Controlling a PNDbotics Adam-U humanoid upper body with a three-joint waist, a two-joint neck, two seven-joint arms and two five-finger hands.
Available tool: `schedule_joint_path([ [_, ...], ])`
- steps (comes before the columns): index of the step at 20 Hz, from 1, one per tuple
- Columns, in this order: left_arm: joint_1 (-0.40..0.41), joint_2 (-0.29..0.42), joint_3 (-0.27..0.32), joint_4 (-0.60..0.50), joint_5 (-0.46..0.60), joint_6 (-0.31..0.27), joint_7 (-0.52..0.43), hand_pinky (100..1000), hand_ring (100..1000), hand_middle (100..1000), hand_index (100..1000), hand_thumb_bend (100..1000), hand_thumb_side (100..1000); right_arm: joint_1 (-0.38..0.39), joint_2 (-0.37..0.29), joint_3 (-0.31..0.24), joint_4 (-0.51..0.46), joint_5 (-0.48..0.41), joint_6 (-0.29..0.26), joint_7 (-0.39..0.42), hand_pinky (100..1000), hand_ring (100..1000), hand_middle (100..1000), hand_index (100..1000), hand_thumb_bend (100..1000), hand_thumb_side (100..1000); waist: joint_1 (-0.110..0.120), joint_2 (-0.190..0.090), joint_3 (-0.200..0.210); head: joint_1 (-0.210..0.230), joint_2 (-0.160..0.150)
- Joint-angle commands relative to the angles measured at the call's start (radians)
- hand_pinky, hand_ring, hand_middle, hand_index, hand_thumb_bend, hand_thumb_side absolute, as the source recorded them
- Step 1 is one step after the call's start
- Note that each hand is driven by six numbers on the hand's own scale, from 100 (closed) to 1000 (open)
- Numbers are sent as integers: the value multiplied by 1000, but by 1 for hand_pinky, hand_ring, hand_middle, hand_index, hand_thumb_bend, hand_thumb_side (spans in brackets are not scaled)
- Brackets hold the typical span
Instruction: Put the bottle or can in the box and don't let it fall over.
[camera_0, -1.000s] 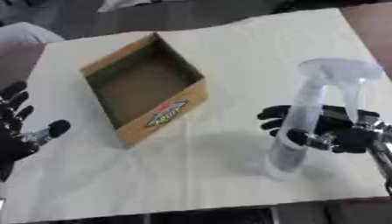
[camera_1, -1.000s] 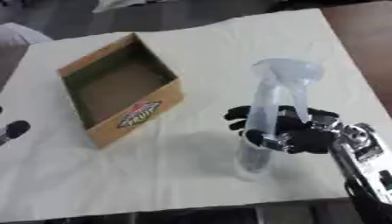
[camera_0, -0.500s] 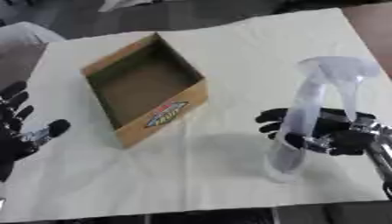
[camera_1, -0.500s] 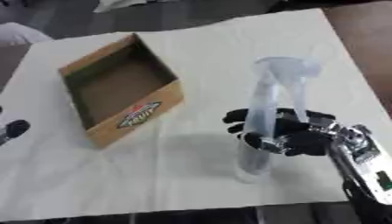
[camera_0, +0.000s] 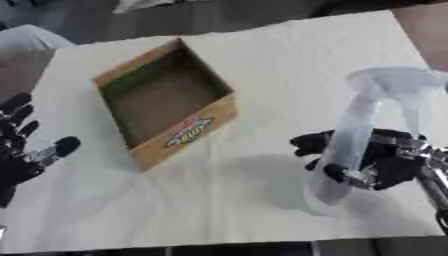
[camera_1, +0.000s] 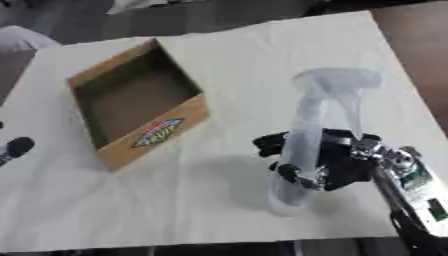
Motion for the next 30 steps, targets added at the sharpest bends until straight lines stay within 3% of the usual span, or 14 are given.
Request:
schedule_joint_path([
  [1,-4,15,5,-20,8,-1,-2,1000,1000,949,826,904,100,-7,-19,4,-21,-3,-1,5,1000,1000,1000,874,100,156,-5,-8,0,-1,5],
  [14,-3,13,7,-20,11,-1,-4,1000,1000,946,819,889,100,-3,-23,29,-2,30,-5,8,1000,1000,1000,840,100,100,-5,-7,-1,-2,5],
  [18,-3,14,7,-20,14,-1,-6,1000,1000,945,814,882,100,-5,-23,31,4,37,0,-10,1000,1000,1000,786,100,100,-4,-7,-1,-1,5],
  [20,-2,14,7,-20,15,-2,-7,1000,1000,944,811,878,100,-6,-23,30,8,43,3,-29,1000,1000,1000,742,100,223,-3,-7,-1,-1,5],
  [21,-2,14,7,-20,15,-2,-7,1000,1000,944,810,875,100,-6,-23,30,9,46,4,-41,1000,1000,1000,710,100,412,-3,-7,-1,-1,5],
  [30,-2,14,9,-20,15,-4,-8,1000,1000,944,806,870,100,-8,-22,43,28,64,24,-118,1000,938,1000,570,100,347,-2,-7,0,-1,5],
])
